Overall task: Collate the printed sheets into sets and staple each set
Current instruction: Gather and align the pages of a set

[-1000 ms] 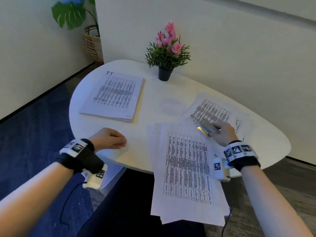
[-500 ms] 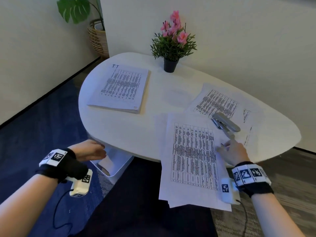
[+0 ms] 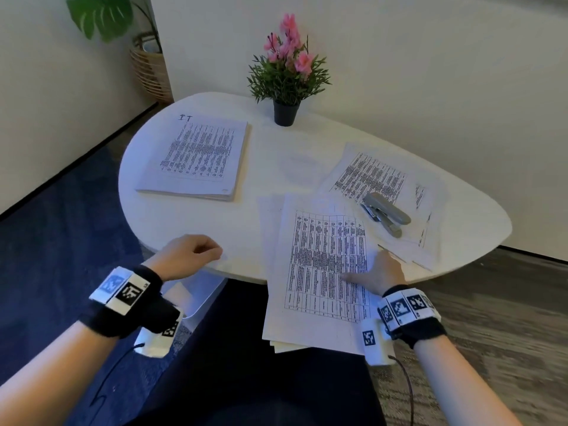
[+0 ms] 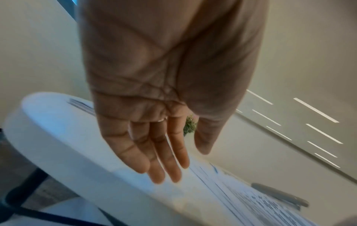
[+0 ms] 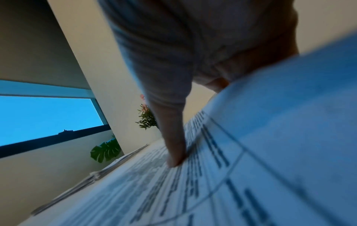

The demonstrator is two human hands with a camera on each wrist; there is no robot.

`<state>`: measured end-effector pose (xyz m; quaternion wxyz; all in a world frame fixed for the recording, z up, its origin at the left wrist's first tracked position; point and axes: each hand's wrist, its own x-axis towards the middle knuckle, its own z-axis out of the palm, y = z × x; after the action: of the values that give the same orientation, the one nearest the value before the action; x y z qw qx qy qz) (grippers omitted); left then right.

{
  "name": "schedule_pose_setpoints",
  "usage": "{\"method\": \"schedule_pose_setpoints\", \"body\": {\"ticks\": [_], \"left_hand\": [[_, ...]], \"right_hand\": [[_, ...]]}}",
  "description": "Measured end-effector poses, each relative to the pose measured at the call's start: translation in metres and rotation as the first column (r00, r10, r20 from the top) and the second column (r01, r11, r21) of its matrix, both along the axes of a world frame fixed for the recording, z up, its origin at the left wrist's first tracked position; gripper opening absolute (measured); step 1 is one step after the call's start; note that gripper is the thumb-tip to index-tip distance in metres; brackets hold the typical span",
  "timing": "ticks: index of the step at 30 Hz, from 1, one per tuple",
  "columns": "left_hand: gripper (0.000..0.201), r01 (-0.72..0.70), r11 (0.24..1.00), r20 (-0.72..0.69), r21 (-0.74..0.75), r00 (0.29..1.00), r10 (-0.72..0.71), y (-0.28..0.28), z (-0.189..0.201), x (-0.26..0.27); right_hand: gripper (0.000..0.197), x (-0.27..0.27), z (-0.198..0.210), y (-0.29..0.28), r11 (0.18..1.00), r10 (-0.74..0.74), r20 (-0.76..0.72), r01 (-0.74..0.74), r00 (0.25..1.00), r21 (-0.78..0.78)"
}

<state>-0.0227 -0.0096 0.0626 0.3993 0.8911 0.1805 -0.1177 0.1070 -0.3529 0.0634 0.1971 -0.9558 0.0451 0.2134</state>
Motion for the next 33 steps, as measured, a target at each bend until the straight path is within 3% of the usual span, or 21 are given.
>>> {"method": "schedule_pose_setpoints", "body": {"ticks": [3, 7, 10, 13, 15, 18, 22, 27, 33], "left_hand": [[0.028, 0.091, 0.995, -0.020, 0.044, 0.996, -0.091, -0.015, -0.005, 0.008], [0.051, 0.068, 0.998, -0.036, -0.012, 0.997, -0.069, -0.030, 0.000, 0.019], [0.082, -0.065, 0.980, -0.043, -0.185, 0.997, 0.058, -0.038, 0.006, 0.028], [0.079, -0.121, 0.939, 0.173, -0.321, 0.968, 0.183, -0.040, 0.020, 0.035], [0.062, -0.098, 0.897, 0.315, -0.431, 0.915, 0.252, -0.044, 0.031, 0.040], [0.035, -0.074, 0.915, 0.476, -0.398, 0.836, 0.274, -0.061, 0.054, 0.049], [0.043, 0.016, 0.945, 0.654, -0.326, 0.726, 0.213, -0.081, 0.092, 0.064], [0.050, 0.126, 0.935, 0.787, -0.332, 0.584, 0.201, -0.074, 0.134, 0.075], [0.065, 0.080, 0.991, 0.947, -0.109, 0.311, 0.079, -0.069, 0.160, 0.071]], "right_hand": [[0.068, -0.002, -0.003, 0.002, 0.980, 0.011, 0.055, -0.021, 0.998, 0.198], [0.024, -0.010, 0.009, 0.005, 0.842, 0.035, 0.165, -0.118, 0.986, 0.527], [0.014, -0.013, 0.029, 0.010, 0.726, 0.006, 0.218, -0.155, 0.976, 0.670], [0.020, -0.011, 0.048, 0.014, 0.607, -0.020, 0.219, -0.162, 0.976, 0.778], [0.024, -0.007, 0.057, 0.017, 0.565, -0.035, 0.210, -0.154, 0.977, 0.810], [0.026, -0.003, 0.069, 0.027, 0.528, -0.054, 0.251, -0.186, 0.966, 0.829], [0.034, 0.000, 0.099, 0.047, 0.456, -0.173, 0.338, -0.230, 0.925, 0.860], [0.022, 0.014, 0.126, 0.053, 0.371, -0.255, 0.406, -0.299, 0.878, 0.879], [0.016, 0.018, 0.137, 0.060, 0.337, -0.212, 0.411, -0.328, 0.887, 0.882]]}}
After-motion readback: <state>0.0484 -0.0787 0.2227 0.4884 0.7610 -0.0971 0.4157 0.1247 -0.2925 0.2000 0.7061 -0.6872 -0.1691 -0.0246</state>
